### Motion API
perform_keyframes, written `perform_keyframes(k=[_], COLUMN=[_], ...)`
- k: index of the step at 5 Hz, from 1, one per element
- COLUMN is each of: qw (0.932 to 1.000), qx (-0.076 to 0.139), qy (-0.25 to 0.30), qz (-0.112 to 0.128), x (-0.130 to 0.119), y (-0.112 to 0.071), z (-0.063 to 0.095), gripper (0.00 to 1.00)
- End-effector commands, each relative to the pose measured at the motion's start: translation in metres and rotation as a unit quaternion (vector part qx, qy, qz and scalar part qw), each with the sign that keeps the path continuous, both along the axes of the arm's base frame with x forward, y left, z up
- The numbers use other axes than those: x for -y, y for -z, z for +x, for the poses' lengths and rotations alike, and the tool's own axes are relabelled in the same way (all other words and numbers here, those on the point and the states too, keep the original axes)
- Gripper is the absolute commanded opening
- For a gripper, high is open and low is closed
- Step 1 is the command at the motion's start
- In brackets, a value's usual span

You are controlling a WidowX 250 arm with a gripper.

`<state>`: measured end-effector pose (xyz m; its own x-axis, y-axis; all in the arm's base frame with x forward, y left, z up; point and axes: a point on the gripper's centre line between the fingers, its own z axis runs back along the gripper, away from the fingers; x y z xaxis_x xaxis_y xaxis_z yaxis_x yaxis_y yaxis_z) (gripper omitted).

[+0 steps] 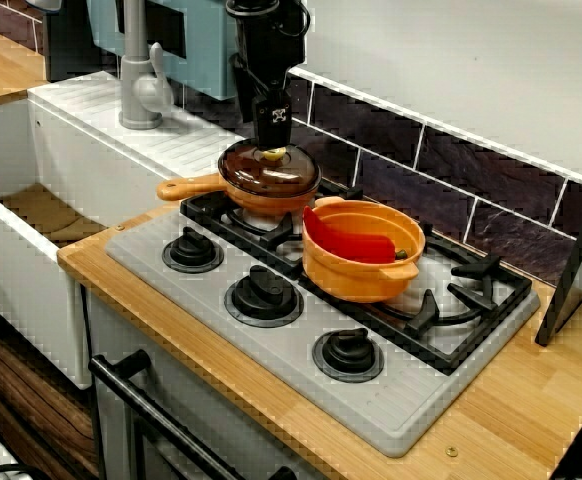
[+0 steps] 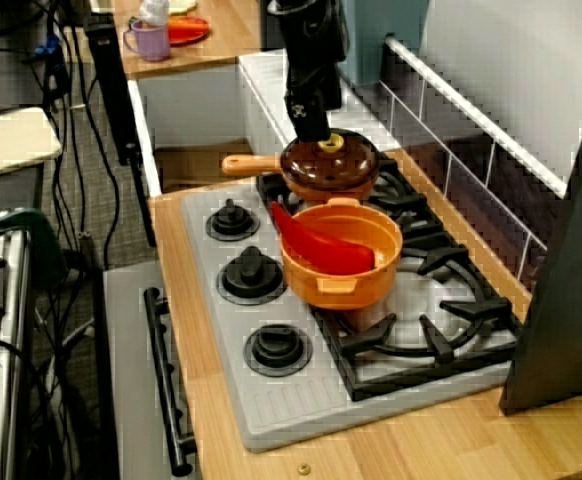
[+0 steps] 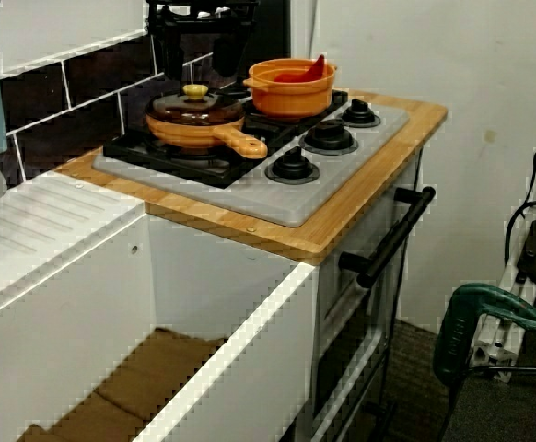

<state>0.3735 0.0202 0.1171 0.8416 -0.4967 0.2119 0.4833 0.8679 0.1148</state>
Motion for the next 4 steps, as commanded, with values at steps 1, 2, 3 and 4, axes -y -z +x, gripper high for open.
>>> perform_keyframes(k=[1,2,3,4], qw=[0.9987,0.9985,0.9984,0.9976], qx=[0.010,0.011,0.009,0.021], qy=[-0.049,-0.053,-0.055,-0.063], qz=[-0.012,-0.012,-0.009,-0.017], x=[0.0010,0.0041,0.0077,0.0074], y=[-0.0032,0.0010,0.0045,0.0029], z=[0.0119,0.0150,0.0185,0.0183], gripper=[1.00,1.00,1.00,0.00])
